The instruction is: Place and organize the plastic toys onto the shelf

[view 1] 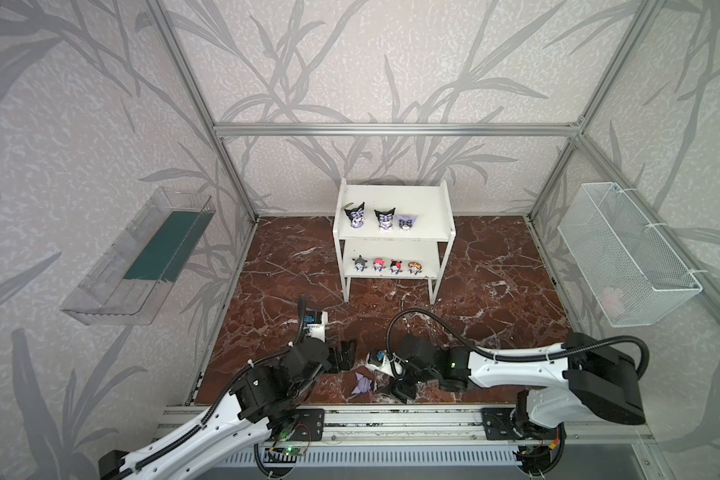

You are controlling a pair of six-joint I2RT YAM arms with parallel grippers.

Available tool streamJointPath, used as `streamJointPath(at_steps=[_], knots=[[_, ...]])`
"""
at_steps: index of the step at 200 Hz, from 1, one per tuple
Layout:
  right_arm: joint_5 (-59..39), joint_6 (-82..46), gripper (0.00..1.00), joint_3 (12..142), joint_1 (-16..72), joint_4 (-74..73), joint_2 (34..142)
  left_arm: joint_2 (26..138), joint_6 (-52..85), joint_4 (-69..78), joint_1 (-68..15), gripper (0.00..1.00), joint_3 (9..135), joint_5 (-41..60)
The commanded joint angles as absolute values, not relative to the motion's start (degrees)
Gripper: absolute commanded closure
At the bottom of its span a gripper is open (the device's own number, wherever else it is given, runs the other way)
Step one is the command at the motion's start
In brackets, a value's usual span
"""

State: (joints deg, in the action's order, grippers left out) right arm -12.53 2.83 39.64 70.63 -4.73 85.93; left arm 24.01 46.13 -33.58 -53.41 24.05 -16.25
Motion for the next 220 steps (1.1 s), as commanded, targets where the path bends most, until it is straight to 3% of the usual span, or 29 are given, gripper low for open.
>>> streamJointPath(at_steps=[1, 50, 79, 91, 113, 143, 156, 197, 220], knots=[[-14.1, 6.2, 0.27, 42.5, 72.0, -5.4, 89.0, 22.2, 46.7, -38.3, -53.3, 0.01, 27.2, -22.3], [-11.6, 7.2, 0.25, 46.0, 74.7, -4.4, 95.7, 19.4, 45.0, -40.4, -53.3, 0.01, 30.2, -25.0], [-6.3, 7.2, 0.31, 47.4, 76.1, -3.9, 98.2, 17.7, 43.6, -41.8, -53.3, 0.01, 31.7, -26.1], [-1.8, 7.1, 0.39, 47.9, 77.0, -2.8, 99.5, 17.2, 43.2, -42.2, -53.3, 0.01, 32.2, -26.4], [2.1, 6.6, 0.64, 48.9, 77.3, -0.5, 100.5, 17.1, 41.7, -42.2, -53.3, 0.01, 32.7, -26.6], [2.5, 6.6, 0.82, 48.0, 76.8, 1.9, 96.4, 18.3, 37.4, -40.8, -53.3, 0.01, 33.4, -25.8], [-5.9, 5.9, 0.86, 46.6, 72.9, 2.6, 92.8, 18.9, 34.0, -38.9, -53.3, 0.01, 33.3, -24.0], [-52.3, -1.1, 0.87, 38.6, 50.7, -4.2, 85.5, 22.9, 20.1, -27.4, -53.3, 0.04, 31.8, -12.1], [-63.9, -2.7, 0.87, 38.2, 47.9, -5.6, 87.1, 27.8, 12.6, -21.7, -53.3, 0.05, 32.0, -4.4]])
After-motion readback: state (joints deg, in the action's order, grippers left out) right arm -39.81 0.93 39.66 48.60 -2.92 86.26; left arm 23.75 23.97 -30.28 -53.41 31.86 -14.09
